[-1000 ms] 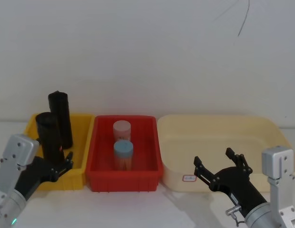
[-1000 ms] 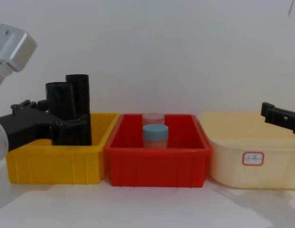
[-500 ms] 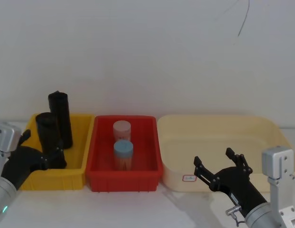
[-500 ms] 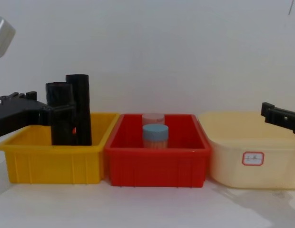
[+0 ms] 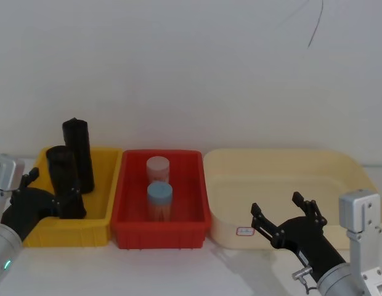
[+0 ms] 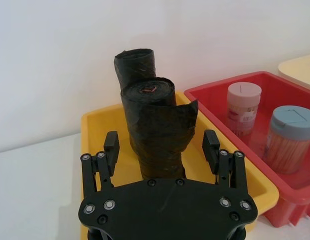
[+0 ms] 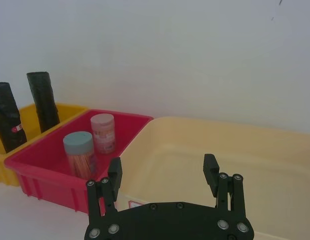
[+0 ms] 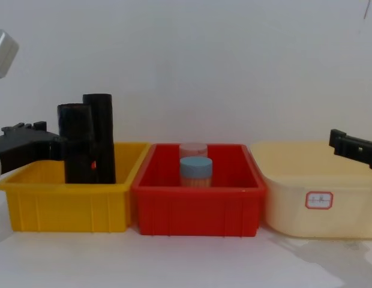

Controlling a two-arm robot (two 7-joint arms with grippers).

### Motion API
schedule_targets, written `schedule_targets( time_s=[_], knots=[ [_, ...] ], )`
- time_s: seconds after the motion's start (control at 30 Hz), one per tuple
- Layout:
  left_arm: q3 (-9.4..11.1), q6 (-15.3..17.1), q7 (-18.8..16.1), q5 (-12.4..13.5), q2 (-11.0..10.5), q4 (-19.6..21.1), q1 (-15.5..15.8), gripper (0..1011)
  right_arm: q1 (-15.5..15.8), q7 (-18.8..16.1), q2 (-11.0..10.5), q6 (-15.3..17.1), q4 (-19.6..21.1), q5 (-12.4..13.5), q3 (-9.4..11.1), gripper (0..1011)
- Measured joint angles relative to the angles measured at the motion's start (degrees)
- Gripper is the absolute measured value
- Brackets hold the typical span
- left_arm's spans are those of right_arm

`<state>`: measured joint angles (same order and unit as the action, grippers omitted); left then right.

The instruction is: Pick up the garbage bag with the one hand and transfer it to the other hand.

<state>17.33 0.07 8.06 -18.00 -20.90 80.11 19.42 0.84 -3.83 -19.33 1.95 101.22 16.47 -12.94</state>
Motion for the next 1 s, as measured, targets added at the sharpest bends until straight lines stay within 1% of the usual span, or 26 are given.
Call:
schedule_targets(
  time_s=[0.27, 0.57, 0.7, 0.77, 0.8, 0.83, 0.93, 1.0],
  knots=[
    [-0.20, -0.73, 0.95, -0.10, 1.06, -3.02, 1.87, 1001, 0.00, 0.00, 0.00, 0.00, 0.00, 0.00, 0.00, 1000],
    [-0.28, -2.08, 2.74, -0.19, 2.44, -7.15, 4.52, 1001, 0.00, 0.00, 0.00, 0.00, 0.00, 0.00, 0.00, 1001],
    [-0.28, -2.45, 3.46, -0.33, 2.86, -8.31, 5.30, 1002, 0.00, 0.00, 0.00, 0.00, 0.00, 0.00, 0.00, 1001],
    [-0.28, -2.66, 4.01, -0.46, 3.22, -9.27, 5.92, 978, 0.00, 0.00, 0.00, 0.00, 0.00, 0.00, 0.00, 1001],
    [-0.27, -2.79, 4.33, -0.53, 3.48, -9.90, 6.35, 945, 0.00, 0.00, 0.00, 0.00, 0.00, 0.00, 0.00, 1001],
    [-0.27, -2.84, 4.50, -0.58, 3.60, -10.18, 6.54, 945, 0.00, 0.00, 0.00, 0.00, 0.00, 0.00, 0.00, 1001],
    [-0.27, -3.02, 5.18, -0.76, 4.00, -11.22, 7.19, 856, 0.00, 0.00, 0.00, 0.00, 0.00, 0.00, 0.00, 1001],
    [-0.27, -3.11, 5.58, -0.88, 4.23, -11.74, 7.52, 821, 0.00, 0.00, 0.00, 0.00, 0.00, 0.00, 0.00, 1000]
  ],
)
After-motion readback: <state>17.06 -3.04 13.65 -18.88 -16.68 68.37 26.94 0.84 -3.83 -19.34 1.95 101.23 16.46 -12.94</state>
